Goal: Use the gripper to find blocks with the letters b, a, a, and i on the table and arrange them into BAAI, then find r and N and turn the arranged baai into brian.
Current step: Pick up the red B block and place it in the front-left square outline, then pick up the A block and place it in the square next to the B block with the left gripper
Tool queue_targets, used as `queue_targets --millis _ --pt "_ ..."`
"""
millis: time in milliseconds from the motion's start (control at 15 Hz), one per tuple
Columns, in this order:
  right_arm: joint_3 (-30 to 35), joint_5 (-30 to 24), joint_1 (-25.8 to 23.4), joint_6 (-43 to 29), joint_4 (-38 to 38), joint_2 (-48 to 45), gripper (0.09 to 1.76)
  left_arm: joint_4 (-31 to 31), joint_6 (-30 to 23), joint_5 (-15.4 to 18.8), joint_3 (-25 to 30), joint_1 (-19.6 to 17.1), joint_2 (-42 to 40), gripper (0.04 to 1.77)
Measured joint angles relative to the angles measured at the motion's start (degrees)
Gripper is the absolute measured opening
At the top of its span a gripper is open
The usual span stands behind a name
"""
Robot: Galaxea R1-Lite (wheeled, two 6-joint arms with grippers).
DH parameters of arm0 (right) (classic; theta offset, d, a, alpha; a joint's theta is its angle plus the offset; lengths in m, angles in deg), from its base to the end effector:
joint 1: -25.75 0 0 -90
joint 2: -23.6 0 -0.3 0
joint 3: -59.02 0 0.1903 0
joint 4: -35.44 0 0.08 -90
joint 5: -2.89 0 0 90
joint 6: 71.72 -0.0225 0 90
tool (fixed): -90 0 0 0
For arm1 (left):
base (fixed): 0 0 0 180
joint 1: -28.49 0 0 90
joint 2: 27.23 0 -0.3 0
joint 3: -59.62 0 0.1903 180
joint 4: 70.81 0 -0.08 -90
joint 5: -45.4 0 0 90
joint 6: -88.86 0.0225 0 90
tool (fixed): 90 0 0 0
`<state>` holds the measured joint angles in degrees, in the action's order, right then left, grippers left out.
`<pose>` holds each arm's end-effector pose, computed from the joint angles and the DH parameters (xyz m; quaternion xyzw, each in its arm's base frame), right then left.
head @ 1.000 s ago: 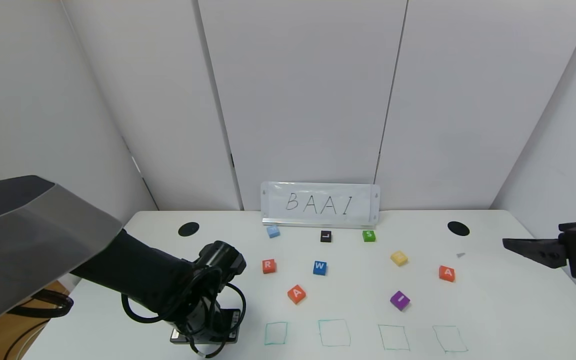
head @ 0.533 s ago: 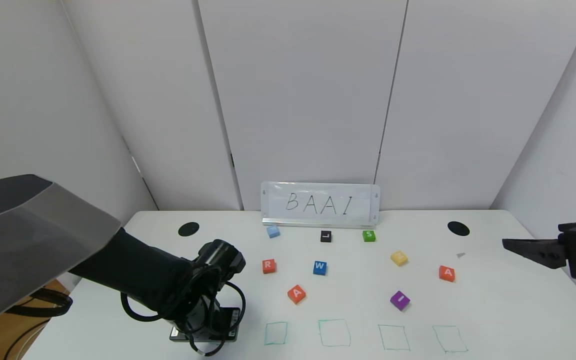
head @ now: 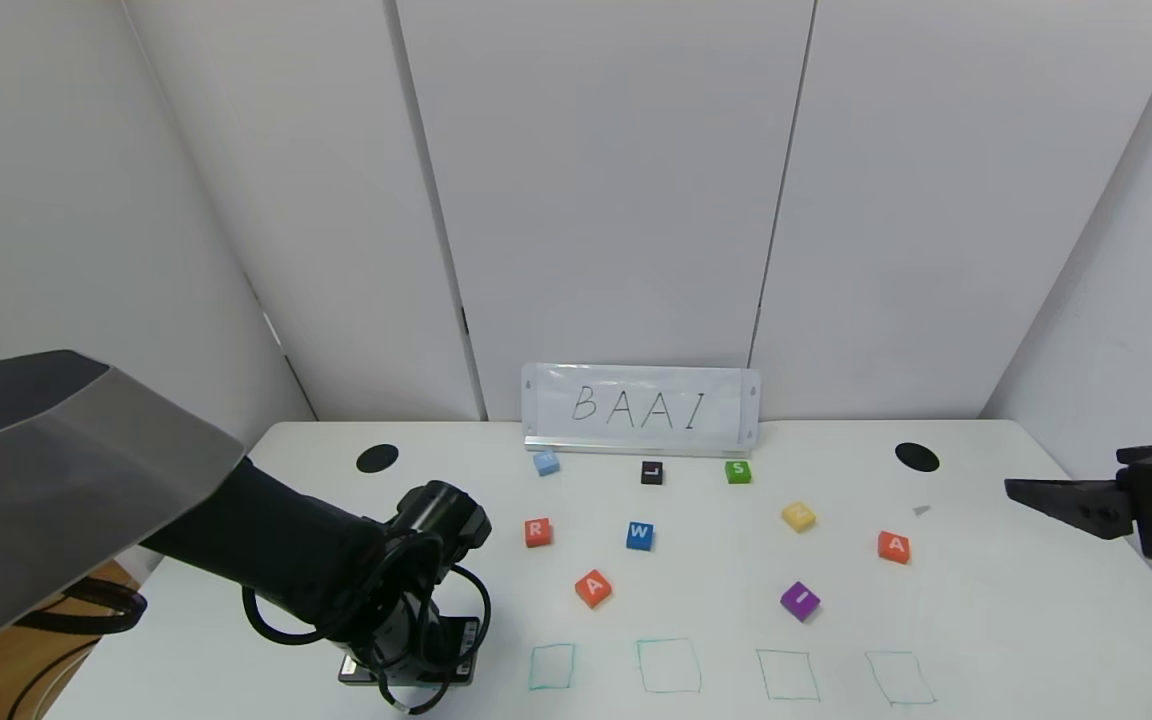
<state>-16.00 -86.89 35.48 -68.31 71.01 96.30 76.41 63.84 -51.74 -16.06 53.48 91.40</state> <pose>0.1840 0.0315 0.2379 -0.0532 0.2825 0.0879 0.9537 0.2806 -0.1277 0.0345 -0.0031 0.6024 0.0082 0.7982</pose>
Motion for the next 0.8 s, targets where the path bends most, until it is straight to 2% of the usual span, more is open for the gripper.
queue_targets --millis 67,200,467,800 --pt "0.02 -0.01 0.0 -0.02 0.02 0.0 1.71 0.05 -0.02 -0.02 0.02 0.0 0.0 0.57" --pt "0.04 0.02 0.05 0.0 0.0 0.0 1.71 0.09 -0.02 -0.05 0.0 0.04 0.01 0.83" --pt "0.06 0.05 0.29 0.02 0.0 0.0 1.71 0.09 0.0 -0.1 -0.28 0.2 -0.49 1.18" --pt "0.06 0.05 0.38 0.0 0.06 -0.09 1.71 -0.93 -0.24 -0.27 -1.24 0.89 -2.91 1.43"
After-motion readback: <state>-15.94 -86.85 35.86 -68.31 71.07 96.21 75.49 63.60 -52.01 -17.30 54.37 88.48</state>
